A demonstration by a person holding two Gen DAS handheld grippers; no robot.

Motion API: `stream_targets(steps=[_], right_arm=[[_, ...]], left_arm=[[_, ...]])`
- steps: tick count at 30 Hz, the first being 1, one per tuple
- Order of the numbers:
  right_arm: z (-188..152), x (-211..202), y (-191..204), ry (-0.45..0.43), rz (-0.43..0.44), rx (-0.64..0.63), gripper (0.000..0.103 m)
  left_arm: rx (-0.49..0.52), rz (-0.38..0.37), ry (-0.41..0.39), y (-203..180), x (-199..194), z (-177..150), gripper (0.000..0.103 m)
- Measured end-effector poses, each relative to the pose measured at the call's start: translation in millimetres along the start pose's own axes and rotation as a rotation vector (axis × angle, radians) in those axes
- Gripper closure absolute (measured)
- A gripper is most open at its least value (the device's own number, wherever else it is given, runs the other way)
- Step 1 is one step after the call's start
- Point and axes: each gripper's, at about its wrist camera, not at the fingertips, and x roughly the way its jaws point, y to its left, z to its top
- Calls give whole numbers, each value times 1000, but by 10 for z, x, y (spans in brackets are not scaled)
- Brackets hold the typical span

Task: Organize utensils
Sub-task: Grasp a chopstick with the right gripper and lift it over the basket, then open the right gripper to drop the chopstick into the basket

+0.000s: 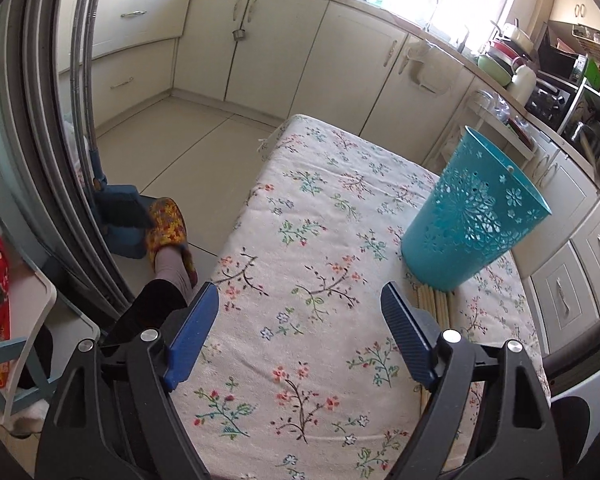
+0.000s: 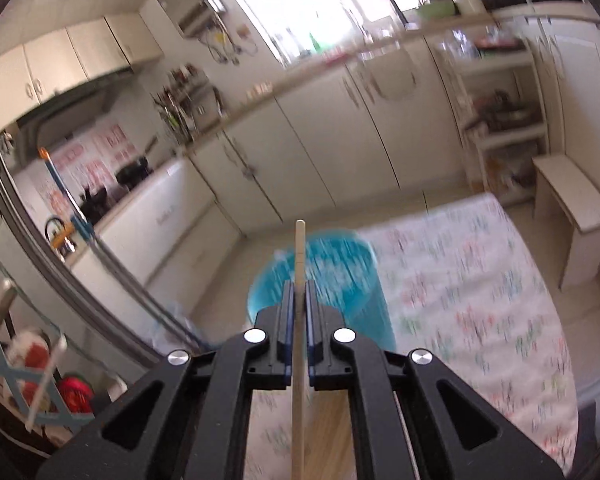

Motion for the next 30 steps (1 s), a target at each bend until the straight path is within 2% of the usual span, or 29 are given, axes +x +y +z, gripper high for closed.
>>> stream_targets(steps=[2,4,7,10,17,23,27,30], right_arm=[[235,101,107,-102,-16,-25,97],[383,272,159,-169,-44,-37,97],[466,499,143,-217,-98,-41,97],[436,686,86,-219,-155,-52,97],[160,914,29,-112,-204,-130,96],[-3,794,52,-79,-209,-178,90],[-60,334,65,-120,-202,-162,90],[-271,27,18,-134,-201,-128,89]], left_arm=[[9,-8,6,-45,-5,-23,23],[15,-16,10,-93,-10,-37,23],[22,-25,10,-139,-39,-47,23],[23,-30,8,-149,-78,-57,22],[3,-36,21,-104,-81,-77,21],[3,-38,13,-102,-136,-89,21],[-2,-37,11,-85,-174,-99,20],[-10,-32,13,-60,-189,-116,20]])
